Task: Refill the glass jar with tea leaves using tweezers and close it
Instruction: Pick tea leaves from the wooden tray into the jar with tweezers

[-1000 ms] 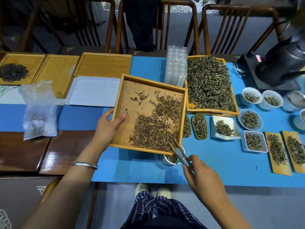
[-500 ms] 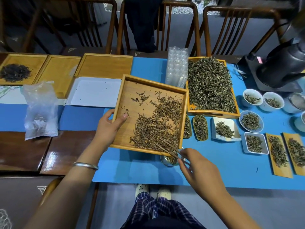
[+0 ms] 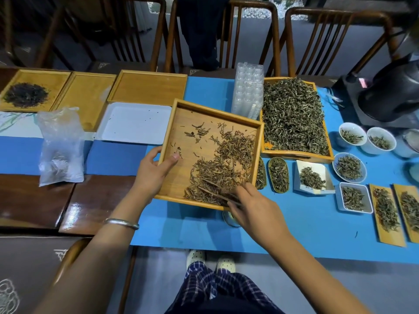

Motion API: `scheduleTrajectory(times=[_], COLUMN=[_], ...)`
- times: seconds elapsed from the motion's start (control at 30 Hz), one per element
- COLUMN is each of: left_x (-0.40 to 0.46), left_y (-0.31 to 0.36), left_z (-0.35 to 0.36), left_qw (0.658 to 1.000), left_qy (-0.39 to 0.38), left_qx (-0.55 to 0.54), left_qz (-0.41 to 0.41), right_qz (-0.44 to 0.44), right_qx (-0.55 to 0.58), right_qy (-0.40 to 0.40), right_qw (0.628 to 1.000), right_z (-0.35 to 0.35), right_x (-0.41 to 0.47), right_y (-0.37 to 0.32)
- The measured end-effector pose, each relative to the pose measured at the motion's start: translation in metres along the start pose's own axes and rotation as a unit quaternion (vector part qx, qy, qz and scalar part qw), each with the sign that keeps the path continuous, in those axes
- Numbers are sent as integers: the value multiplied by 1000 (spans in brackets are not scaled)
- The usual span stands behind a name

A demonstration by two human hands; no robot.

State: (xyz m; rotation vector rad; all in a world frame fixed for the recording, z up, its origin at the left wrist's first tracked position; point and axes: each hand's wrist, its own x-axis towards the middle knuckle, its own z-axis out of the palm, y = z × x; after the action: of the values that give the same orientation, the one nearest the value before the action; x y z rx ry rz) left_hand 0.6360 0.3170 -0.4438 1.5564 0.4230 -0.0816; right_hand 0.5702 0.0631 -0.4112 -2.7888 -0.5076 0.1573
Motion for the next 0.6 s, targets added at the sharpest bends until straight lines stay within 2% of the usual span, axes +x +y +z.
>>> scheduleTrajectory(times=[0.33,0.6], left_x=[1,1], left_y=[0,4], left_z=[-2,1], left_qw=[1000,1000], left_qy=[-4,-7], left_qx=[24,19], left_qz=[2,2], right_qz=[77,138], right_qx=[32,92], right_qy=[-15,7], right_qw=[996,986], right_z=[3,3], right_x=[-39,-67], right_y=[23,31])
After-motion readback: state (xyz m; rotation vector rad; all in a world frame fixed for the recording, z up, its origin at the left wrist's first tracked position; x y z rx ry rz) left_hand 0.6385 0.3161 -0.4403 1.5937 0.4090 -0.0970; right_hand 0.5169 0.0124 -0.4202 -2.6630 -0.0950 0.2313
